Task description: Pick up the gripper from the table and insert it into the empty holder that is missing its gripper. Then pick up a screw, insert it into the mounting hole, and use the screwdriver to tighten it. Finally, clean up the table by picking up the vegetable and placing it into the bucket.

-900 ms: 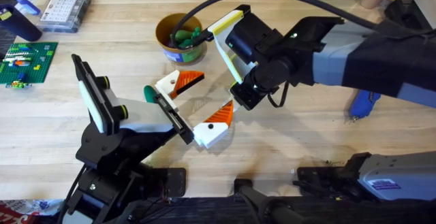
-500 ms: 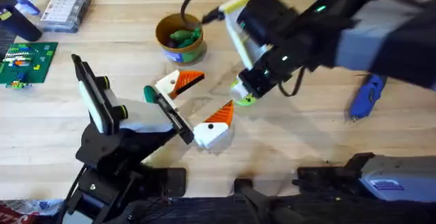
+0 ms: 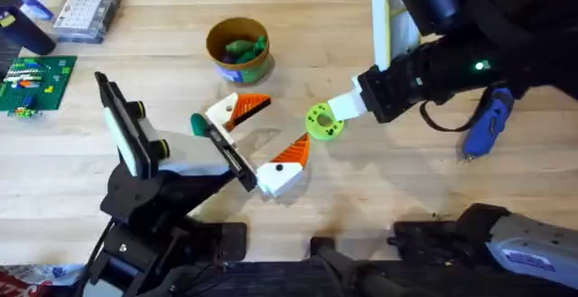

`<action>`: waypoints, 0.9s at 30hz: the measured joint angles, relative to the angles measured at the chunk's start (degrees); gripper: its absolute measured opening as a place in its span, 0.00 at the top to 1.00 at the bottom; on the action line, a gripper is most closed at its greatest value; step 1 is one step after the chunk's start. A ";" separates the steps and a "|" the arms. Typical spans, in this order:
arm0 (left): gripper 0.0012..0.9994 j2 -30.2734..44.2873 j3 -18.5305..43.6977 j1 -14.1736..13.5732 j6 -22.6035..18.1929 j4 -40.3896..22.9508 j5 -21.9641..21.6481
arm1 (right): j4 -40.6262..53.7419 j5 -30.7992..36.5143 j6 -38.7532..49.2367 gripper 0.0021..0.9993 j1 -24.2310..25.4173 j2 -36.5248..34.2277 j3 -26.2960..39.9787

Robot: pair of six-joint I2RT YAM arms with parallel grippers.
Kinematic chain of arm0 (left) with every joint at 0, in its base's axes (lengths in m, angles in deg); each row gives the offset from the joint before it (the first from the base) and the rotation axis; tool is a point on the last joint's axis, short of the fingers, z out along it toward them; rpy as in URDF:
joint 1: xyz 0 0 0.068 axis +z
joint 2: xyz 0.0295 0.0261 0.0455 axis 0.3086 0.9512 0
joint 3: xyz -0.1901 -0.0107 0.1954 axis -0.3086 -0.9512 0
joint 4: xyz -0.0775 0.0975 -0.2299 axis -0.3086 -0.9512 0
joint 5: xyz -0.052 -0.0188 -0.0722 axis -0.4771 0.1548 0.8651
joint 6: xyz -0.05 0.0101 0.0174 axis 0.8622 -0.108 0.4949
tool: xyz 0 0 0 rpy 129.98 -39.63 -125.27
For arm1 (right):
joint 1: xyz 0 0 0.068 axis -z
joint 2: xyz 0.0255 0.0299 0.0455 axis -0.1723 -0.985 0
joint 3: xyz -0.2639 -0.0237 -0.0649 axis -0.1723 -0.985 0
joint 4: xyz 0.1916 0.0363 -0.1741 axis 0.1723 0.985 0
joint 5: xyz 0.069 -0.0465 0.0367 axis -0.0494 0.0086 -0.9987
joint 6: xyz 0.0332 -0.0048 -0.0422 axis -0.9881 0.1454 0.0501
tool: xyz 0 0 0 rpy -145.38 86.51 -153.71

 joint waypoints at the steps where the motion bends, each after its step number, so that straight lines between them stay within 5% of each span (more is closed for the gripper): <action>1: 0.01 0.00 0.00 0.00 -0.02 0.00 -0.02 | -0.79 0.00 -0.42 0.47 0.00 0.00 -0.56; 11: 0.01 0.00 0.00 0.00 -0.02 0.00 0.00 | -10.45 -0.04 -4.94 0.47 -0.02 -2.42 -13.48; 27: 0.01 0.00 0.00 0.00 0.00 0.00 0.00 | -18.67 -0.07 -5.24 0.47 -3.30 -14.14 -14.73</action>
